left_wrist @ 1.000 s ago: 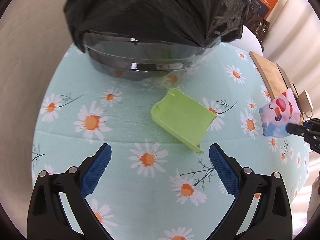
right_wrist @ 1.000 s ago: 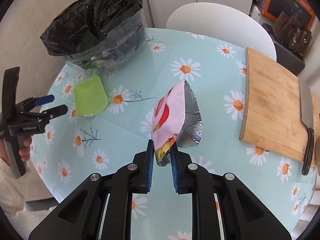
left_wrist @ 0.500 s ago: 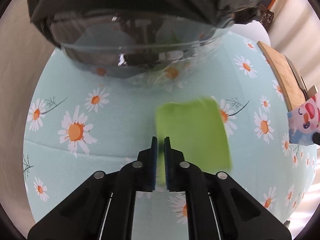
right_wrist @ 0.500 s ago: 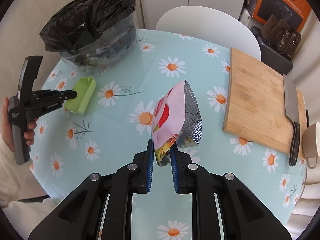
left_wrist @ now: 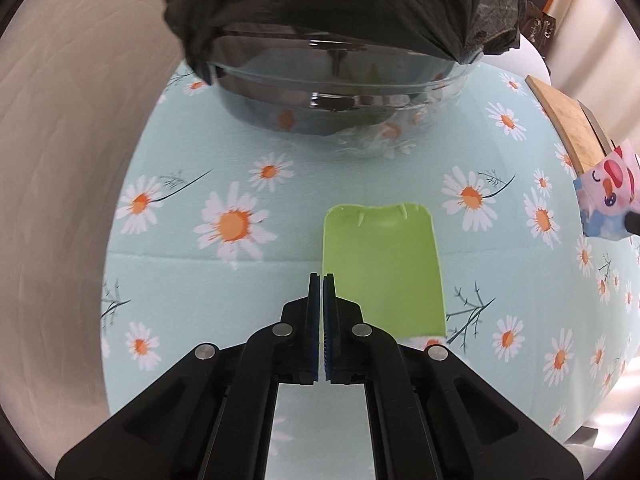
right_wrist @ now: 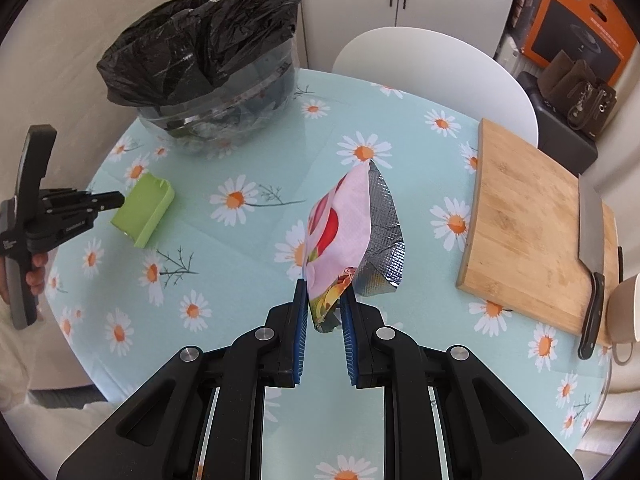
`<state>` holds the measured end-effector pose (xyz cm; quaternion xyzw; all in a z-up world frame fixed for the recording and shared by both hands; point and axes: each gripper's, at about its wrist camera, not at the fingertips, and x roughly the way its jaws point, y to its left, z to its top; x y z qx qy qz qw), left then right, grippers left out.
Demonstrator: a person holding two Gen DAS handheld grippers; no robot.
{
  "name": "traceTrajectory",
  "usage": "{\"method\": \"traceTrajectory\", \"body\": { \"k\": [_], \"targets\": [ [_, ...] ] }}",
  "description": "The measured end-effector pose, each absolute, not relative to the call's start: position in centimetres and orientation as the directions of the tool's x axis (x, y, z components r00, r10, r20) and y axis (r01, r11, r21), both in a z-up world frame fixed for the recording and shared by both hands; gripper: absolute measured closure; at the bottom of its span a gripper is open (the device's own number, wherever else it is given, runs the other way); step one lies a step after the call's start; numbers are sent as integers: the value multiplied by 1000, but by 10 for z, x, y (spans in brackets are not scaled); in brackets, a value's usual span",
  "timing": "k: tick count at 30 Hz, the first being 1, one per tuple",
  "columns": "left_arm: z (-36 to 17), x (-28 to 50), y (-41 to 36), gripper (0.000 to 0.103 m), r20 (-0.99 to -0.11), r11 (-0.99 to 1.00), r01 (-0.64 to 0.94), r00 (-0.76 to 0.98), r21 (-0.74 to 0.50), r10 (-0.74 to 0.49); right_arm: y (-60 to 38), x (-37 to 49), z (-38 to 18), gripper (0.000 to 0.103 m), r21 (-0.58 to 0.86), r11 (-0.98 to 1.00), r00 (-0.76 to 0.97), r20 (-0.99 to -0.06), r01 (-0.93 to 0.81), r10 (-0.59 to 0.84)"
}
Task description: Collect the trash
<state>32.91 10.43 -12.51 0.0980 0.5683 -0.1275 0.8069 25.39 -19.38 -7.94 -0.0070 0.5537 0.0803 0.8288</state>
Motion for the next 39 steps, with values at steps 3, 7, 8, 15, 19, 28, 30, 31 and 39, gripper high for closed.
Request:
{"method": "traceTrajectory", "body": {
  "k": [3,7,8,15,19,28,30,31,39],
  "targets": [
    [-117,323,116,102,-945,954,298,318,22,-78,-189,259,-75,88,88,982,386,-911,-167,147],
    [-106,314,127,103,-943,959,280,329,43,-54,-182,264,-71,88,96,974,399,-901,-204,172],
    [-104,312,129,103,-942,962,272,331,39,-55,-180,265,-70,88,100,972,402,-898,-214,181],
    [-90,292,123,78,-928,949,307,369,67,-54,-167,265,-69,88,113,954,404,-887,-279,223],
    [-91,292,114,45,-927,942,331,368,51,-79,-168,262,-72,88,115,951,399,-888,-288,229],
    [-110,314,75,9,-937,910,415,315,-8,-152,-197,249,-81,88,109,972,392,-901,-207,185],
    [-118,321,65,7,-944,902,432,294,-10,-151,-207,246,-82,88,109,979,392,-904,-173,170],
    [-121,323,62,7,-947,898,440,287,-5,-146,-212,245,-83,88,109,982,392,-905,-157,163],
    [-150,342,45,28,-967,888,459,238,32,-88,-239,234,-88,88,104,993,383,-916,-57,118]
  ]
}}
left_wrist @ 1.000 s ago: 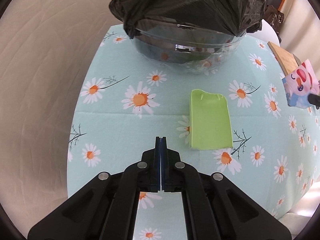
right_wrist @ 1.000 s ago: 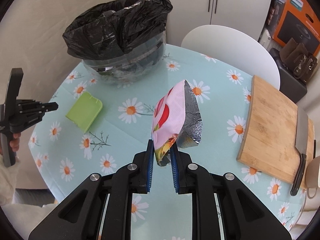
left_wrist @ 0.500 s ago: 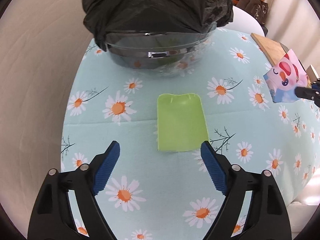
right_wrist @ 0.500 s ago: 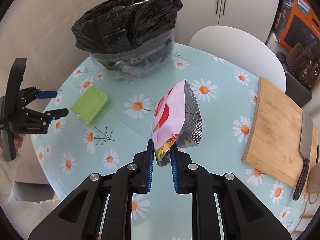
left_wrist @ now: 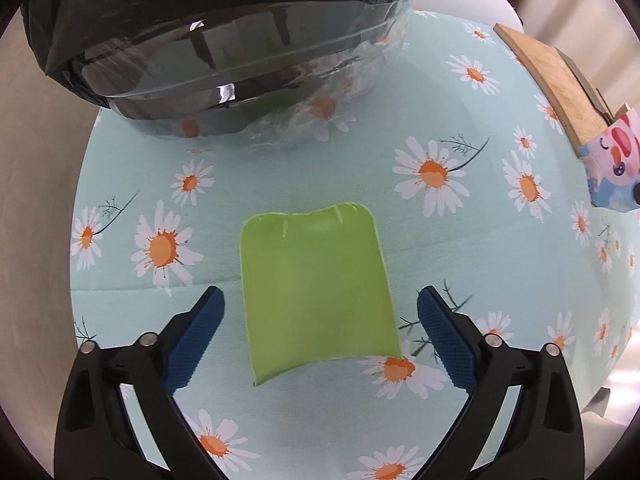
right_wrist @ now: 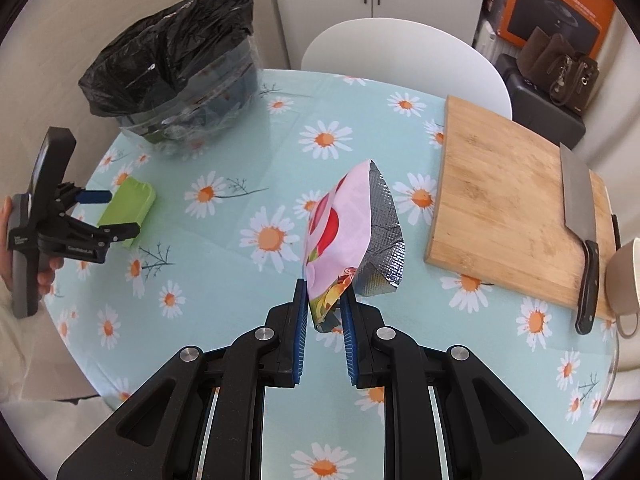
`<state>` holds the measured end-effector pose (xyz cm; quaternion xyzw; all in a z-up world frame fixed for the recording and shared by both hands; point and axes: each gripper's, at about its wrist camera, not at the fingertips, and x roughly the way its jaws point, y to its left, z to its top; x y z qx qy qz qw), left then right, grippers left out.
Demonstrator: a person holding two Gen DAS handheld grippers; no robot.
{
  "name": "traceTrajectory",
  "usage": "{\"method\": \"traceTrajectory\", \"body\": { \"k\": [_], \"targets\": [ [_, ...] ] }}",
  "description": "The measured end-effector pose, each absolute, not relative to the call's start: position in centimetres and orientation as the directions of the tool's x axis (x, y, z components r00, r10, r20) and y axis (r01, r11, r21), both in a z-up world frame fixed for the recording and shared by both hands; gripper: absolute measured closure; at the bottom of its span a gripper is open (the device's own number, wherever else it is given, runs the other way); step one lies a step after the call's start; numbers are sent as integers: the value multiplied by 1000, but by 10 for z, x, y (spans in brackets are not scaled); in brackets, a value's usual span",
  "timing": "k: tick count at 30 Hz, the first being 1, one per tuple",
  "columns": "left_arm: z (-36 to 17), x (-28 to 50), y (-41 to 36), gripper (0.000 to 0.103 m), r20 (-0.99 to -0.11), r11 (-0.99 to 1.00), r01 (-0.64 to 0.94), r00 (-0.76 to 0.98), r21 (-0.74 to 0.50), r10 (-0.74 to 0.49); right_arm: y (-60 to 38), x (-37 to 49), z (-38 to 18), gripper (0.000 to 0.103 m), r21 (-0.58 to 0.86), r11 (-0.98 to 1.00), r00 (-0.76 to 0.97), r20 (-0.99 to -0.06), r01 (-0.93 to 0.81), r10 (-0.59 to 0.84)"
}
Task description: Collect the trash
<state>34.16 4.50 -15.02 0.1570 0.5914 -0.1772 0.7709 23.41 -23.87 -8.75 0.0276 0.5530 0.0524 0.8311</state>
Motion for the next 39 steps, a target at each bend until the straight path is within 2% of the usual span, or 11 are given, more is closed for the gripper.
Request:
{"method": "traceTrajectory", "body": {
  "k": [3,5,23,39],
  "targets": [
    [-150,344,44,37,-971,883,468,222,22,-94,-240,234,-88,88,103,994,381,-918,-48,113],
    [-145,344,48,37,-969,889,458,217,-10,-122,-239,236,-88,88,104,993,381,-917,-52,116],
    [-97,309,116,36,-932,954,288,361,78,-32,-205,262,-63,88,117,967,429,-880,-227,206],
    [-16,296,162,36,-848,982,161,530,96,-4,-169,295,7,88,76,923,532,-798,-377,283]
  ]
}}
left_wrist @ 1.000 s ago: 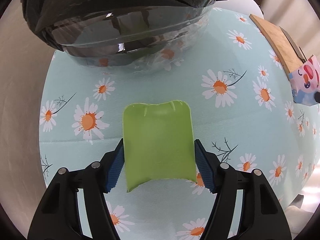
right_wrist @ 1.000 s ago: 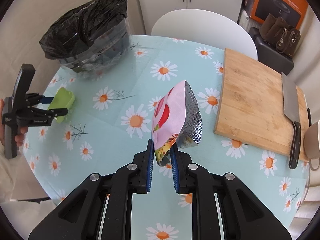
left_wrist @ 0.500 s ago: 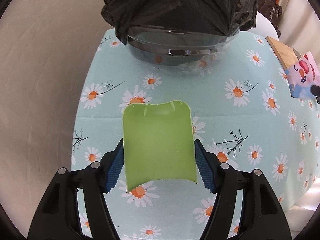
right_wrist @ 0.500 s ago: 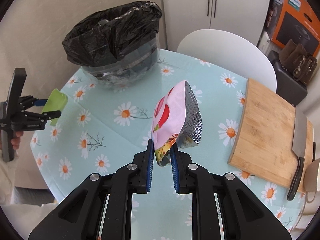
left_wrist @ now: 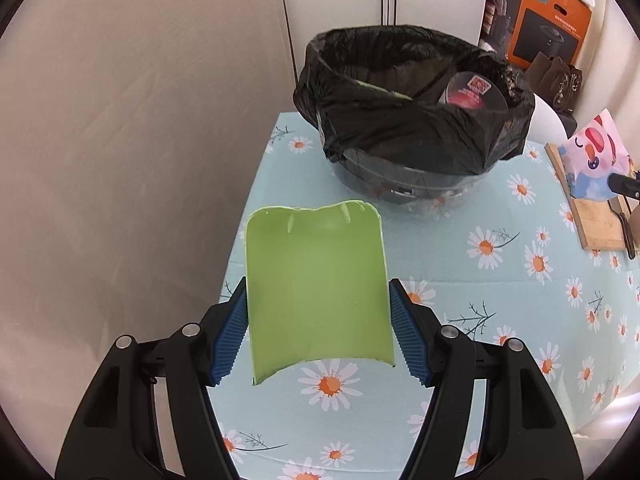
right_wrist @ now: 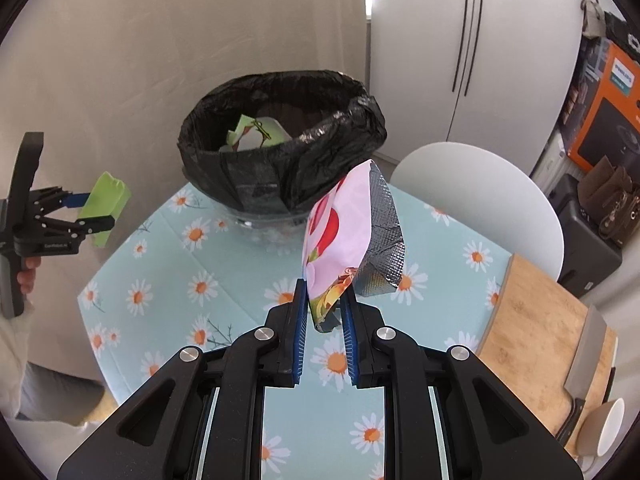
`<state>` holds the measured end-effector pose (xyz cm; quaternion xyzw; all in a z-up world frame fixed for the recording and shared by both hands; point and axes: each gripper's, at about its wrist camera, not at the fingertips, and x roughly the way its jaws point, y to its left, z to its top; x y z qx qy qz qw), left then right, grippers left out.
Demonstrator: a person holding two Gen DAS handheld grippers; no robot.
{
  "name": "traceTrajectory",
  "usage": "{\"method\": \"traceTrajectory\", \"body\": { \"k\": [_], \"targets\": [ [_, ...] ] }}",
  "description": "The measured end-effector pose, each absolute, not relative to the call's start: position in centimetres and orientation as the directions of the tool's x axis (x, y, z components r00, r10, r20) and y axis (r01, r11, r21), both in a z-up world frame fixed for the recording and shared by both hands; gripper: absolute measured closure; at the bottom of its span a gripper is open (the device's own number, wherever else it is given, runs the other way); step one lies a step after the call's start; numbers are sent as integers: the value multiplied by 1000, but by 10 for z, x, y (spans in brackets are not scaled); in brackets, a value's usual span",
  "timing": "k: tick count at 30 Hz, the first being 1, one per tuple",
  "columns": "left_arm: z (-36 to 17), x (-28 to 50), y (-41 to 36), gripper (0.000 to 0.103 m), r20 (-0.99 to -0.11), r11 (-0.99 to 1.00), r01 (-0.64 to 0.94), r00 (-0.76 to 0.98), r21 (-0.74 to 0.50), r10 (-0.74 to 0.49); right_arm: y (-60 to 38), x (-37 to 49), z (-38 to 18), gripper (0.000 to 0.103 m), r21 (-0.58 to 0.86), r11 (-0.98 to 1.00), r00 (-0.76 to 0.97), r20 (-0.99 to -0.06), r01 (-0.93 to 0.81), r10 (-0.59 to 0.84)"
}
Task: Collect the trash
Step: 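Carry the green piece and pink wrapper over the bin and open both grippers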
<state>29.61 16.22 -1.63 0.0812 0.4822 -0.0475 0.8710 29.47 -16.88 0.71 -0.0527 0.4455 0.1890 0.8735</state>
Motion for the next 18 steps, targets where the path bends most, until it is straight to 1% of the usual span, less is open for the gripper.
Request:
{"method": "traceTrajectory", "body": {
  "k": [2,11,18],
  "targets": [
    [-3,301,165,36,-835,980,158,551,118,12,-164,299,17,88,64,921,546,-789,-385,283],
    [35,337,158,36,-800,956,263,598,131,-55,-136,330,51,87,0,919,590,-767,-395,254],
    [59,371,153,36,-770,933,337,627,128,-121,-115,357,61,87,4,923,595,-763,-385,252]
  ]
}}
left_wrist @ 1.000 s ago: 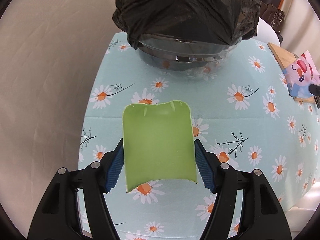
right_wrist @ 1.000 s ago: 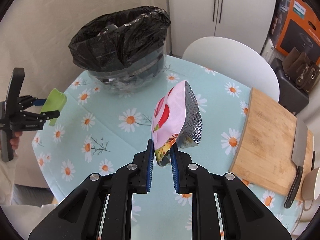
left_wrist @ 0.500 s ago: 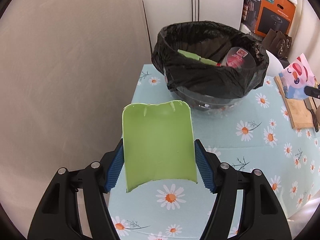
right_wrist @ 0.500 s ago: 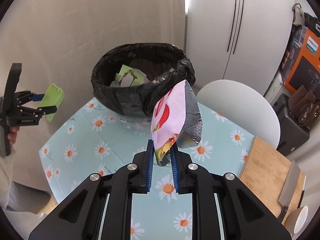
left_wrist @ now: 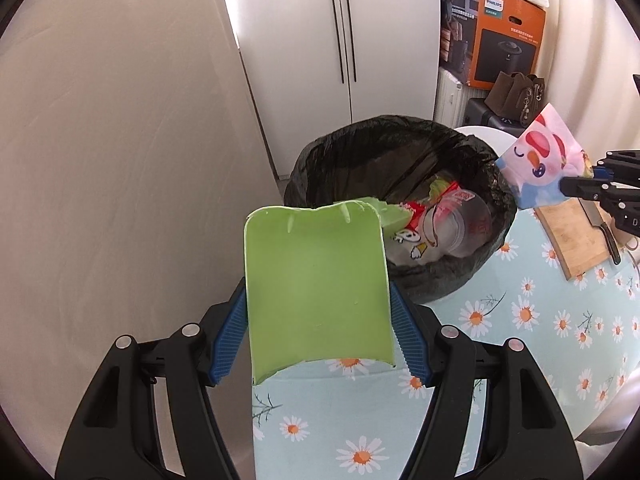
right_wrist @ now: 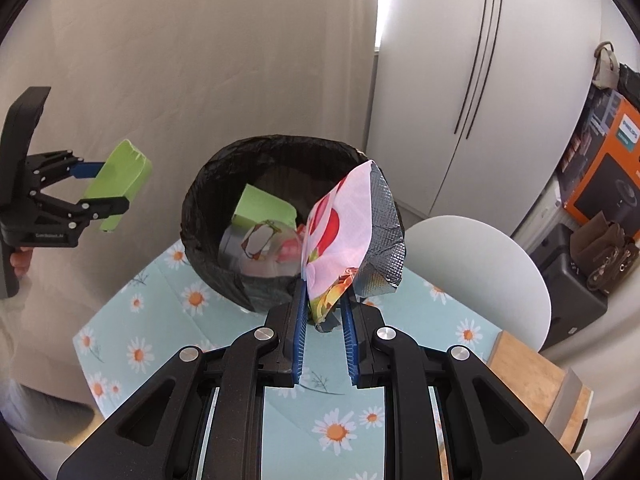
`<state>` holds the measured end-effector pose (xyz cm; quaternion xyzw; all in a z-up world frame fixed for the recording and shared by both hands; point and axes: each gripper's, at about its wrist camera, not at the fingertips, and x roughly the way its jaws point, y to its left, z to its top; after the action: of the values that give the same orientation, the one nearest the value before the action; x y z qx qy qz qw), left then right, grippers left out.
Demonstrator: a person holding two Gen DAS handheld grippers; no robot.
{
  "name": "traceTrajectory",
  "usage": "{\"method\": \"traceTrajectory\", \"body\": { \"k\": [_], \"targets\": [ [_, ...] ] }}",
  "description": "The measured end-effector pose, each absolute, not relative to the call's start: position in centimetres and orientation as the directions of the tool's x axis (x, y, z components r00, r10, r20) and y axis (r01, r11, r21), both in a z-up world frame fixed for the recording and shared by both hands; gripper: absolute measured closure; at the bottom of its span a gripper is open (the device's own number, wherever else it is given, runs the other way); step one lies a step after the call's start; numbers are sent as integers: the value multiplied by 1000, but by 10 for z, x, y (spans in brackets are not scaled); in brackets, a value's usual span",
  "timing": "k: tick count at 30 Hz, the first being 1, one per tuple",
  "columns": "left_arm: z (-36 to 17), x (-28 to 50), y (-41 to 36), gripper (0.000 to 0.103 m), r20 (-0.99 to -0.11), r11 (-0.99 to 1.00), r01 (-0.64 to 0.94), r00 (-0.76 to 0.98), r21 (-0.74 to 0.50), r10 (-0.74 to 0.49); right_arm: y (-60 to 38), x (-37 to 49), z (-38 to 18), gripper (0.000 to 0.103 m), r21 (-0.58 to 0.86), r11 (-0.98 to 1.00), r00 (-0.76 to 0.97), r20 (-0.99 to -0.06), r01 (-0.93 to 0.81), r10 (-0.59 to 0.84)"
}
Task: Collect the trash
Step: 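Carry the green piece and pink wrapper over the bin and open both grippers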
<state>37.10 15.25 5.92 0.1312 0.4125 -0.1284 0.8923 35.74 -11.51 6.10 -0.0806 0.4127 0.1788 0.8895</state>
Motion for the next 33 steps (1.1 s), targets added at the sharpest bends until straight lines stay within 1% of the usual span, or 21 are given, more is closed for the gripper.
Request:
{"method": "traceTrajectory", "body": {
  "k": [8,18,25,33],
  "targets": [
    [64,413,138,36,-759,894,437,615,100,-216,-97,392,61,87,39,928,587,-764,-370,266],
    [36,472,114,36,-789,824,565,528,51,-314,-82,439,43,87,59,942,562,-790,-330,246],
    [16,502,98,36,-811,774,633,466,25,-354,-77,466,28,87,59,949,539,-811,-311,227],
    [-4,522,74,36,-842,708,705,401,32,-361,-75,482,6,87,56,952,493,-845,-302,206]
  ]
}}
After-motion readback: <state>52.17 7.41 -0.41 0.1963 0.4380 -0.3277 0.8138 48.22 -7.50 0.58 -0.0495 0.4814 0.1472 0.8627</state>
